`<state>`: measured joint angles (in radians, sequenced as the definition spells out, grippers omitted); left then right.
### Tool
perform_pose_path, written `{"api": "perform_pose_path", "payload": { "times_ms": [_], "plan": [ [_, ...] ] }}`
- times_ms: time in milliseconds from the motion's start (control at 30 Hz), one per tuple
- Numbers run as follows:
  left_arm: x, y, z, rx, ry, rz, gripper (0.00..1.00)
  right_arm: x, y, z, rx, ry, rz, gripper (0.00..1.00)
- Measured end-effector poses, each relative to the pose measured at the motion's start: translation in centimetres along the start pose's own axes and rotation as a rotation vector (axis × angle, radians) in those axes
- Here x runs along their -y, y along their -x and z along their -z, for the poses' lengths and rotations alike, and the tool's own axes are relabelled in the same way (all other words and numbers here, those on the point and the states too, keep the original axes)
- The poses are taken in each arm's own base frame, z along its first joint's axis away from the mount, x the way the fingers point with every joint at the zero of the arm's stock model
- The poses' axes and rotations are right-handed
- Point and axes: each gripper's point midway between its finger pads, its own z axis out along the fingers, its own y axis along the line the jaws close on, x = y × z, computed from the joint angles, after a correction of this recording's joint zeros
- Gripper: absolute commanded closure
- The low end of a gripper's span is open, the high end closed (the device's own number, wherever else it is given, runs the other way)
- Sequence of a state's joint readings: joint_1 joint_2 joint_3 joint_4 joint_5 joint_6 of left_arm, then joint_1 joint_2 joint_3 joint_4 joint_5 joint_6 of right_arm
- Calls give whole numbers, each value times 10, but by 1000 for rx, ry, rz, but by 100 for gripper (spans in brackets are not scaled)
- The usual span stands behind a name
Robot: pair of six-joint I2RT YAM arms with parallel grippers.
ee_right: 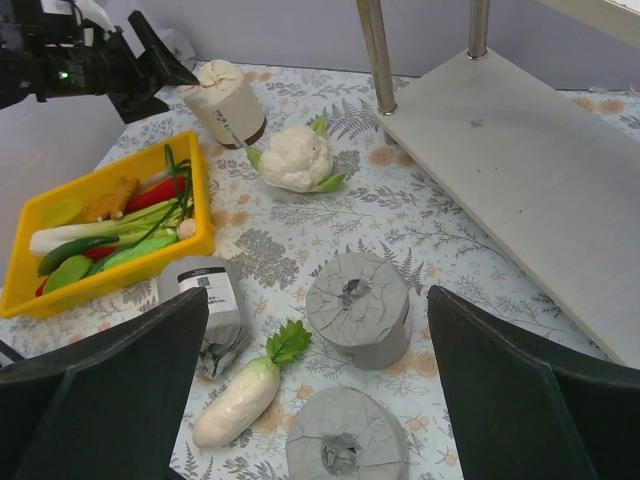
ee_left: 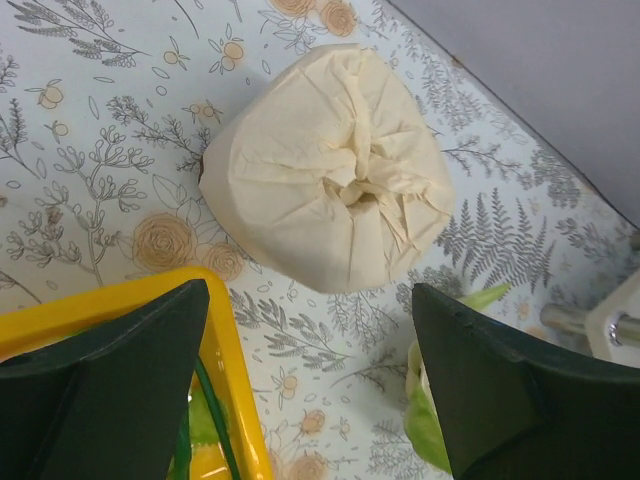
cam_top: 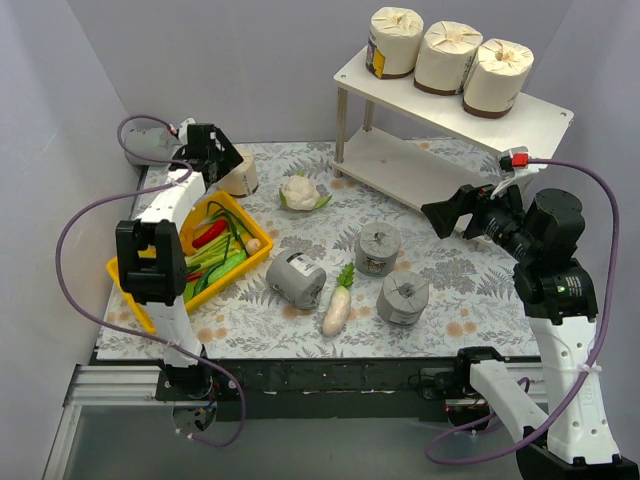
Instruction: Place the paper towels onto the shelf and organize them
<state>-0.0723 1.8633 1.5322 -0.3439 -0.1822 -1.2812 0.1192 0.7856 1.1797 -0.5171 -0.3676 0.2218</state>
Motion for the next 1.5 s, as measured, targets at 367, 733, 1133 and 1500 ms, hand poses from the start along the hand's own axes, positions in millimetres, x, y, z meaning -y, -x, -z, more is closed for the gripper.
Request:
{"api": "perform_pose_path", "payload": {
  "times_ms": [367, 733, 1133, 1500],
  "plan": [
    [-13, -8, -55, -45, 61, -14, 22, 5, -5, -10, -29, -5, -17, 3],
    [-13, -9, -71, -41, 37, -57, 46, 11, -6, -19, -41, -14, -24, 4],
    [-4, -7, -64, -62, -22, -153, 65, 16, -7, -21, -45, -35, -12, 3],
    [60, 50, 41, 31, -316, -176, 64, 23, -17, -26, -90, -55, -25, 1]
  ]
}}
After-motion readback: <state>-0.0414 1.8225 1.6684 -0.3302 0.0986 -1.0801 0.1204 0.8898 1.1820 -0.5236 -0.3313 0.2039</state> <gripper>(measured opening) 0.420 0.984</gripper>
